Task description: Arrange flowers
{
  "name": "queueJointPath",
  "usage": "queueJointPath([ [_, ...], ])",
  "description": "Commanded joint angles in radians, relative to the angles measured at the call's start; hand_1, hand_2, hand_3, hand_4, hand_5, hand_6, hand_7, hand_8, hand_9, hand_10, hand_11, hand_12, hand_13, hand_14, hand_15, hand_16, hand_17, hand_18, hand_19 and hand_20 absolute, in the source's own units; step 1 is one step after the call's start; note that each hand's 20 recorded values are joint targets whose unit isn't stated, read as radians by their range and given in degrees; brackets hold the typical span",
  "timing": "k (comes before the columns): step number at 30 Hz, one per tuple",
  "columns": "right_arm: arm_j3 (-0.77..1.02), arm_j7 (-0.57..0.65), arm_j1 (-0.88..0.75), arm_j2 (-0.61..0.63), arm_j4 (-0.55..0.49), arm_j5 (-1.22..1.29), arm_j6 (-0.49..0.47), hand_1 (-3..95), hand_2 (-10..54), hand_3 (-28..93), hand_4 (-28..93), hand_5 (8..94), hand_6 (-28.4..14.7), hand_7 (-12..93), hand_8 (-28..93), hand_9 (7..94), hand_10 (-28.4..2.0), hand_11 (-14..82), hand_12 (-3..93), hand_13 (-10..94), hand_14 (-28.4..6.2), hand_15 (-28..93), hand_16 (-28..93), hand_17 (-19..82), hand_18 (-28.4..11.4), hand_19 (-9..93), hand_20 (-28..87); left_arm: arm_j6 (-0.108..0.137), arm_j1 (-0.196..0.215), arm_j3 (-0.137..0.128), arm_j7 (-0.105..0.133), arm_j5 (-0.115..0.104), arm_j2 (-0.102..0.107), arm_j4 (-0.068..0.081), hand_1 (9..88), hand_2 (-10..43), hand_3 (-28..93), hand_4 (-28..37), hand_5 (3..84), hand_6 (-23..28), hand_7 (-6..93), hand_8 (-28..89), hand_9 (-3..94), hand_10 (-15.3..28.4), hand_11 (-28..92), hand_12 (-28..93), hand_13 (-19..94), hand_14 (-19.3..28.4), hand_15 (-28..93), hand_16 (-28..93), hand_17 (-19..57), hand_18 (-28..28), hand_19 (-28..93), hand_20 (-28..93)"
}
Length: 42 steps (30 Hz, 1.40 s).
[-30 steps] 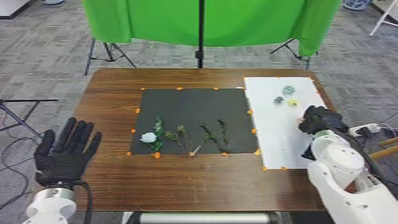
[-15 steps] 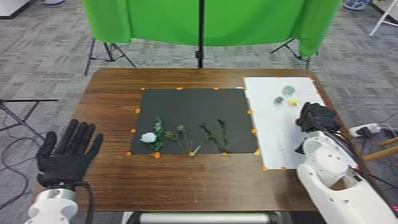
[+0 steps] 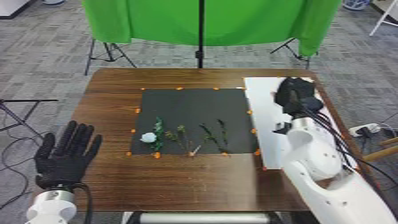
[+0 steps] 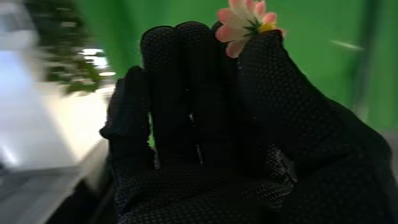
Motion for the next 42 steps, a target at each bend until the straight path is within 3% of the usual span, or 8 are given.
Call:
queueJointPath([
  [1,-0.224,-0.187,0.337,-0.256,0.193,0.037,-0.052,57.0,-3.3,67,-28,78.4,-1.8,20,1,72.3,-14.3,16.4,21.9,53,-12.6,48,27,25,-20.8,81,40,0.008,0.015,0.008,0.01,-0.006,0.004,-0.006,26.5,15.5,74,-28.3,47.2,8.4,12.8,-10,41.3,13.8,21,11,34,12.4,30,-4,-4.4,13.1,36,15],
  [5,-0.313,-0.312,0.418,-0.361,0.315,0.025,-0.146,57.0,-3.3,68,-28,78.5,-1.7,20,1,72.7,-14.2,16.5,22.0,54,-12.3,48,27,25,-20.8,81,40,0.013,-0.01,0.027,0.007,-0.004,0.016,0.001,26.5,15.5,74,-28.3,47.2,8.4,12.8,-10,41.2,13.9,21,11,34,12.5,29,-4,-4.4,13.1,36,15],
  [7,-0.311,-0.479,0.429,-0.406,0.398,-0.039,-0.191,57.0,-3.3,67,-28,78.4,-1.3,21,1,72.6,-13.8,16.3,22.2,54,-11.9,48,27,25,-20.4,80,39,0.024,-0.031,0.04,-0.003,-0.005,0.022,0.006,26.5,15.5,74,-28.3,47.2,8.4,12.8,-10,41.2,13.9,21,11,34,12.5,29,-4,-4.5,13.2,37,15],
  [12,-0.317,-0.55,0.423,-0.508,0.548,-0.212,-0.257,56.2,-3.3,67,-28,77.5,-0.2,23,-1,72.0,-12.3,15.7,22.8,55,-10.0,44,29,24,-19.2,78,40,0.028,-0.082,0.066,-0.022,-0.001,0.037,0.022,26.5,15.5,74,-28.3,47.2,8.3,12.9,-10,41.1,13.9,21,11,34,12.4,29,-4,-4.5,13.2,37,15],
  [26,-0.282,-0.515,0.355,-0.585,0.603,-0.358,-0.321,54.1,-5.0,69,-28,76.0,0.2,24,-2,72.0,-12.2,16.4,22.2,56,-9.9,44,29,24,-19.4,77,41,0.018,-0.08,0.061,-0.036,-0.004,0.056,0.026,26.5,15.5,74,-28.3,47.1,8.3,12.9,-10,41.3,13.9,21,11,34,12.5,29,-4,-4.4,13.1,36,15],
  [33,-0.344,-0.454,0.381,-0.546,0.562,-0.265,-0.287,42.1,-8.9,80,-28,66.2,-0.7,17,-12,66.5,-14.2,18.6,16.8,53,-11.7,48,21,23,-19.8,77,40,0.013,-0.071,0.061,-0.029,-0.012,0.046,0.027,26.5,15.5,74,-28.3,47.2,8.3,12.8,-10,41.2,13.8,21,11,34,12.4,29,-4,-4.4,13.2,37,15],
  [42,-0.365,-0.373,0.396,-0.537,0.515,-0.149,-0.284,37.0,-7.9,81,-28,61.9,-2.2,15,-13,64.3,-15.0,17.9,16.2,52,-12.9,49,20,23,-20.5,77,40,0.018,-0.076,0.065,-0.028,-0.014,0.038,0.03,26.5,15.5,74,-28.3,47.2,8.3,12.9,-10,41.3,13.9,21,11,34,12.4,29,-4,-4.3,13.1,36,15],
])
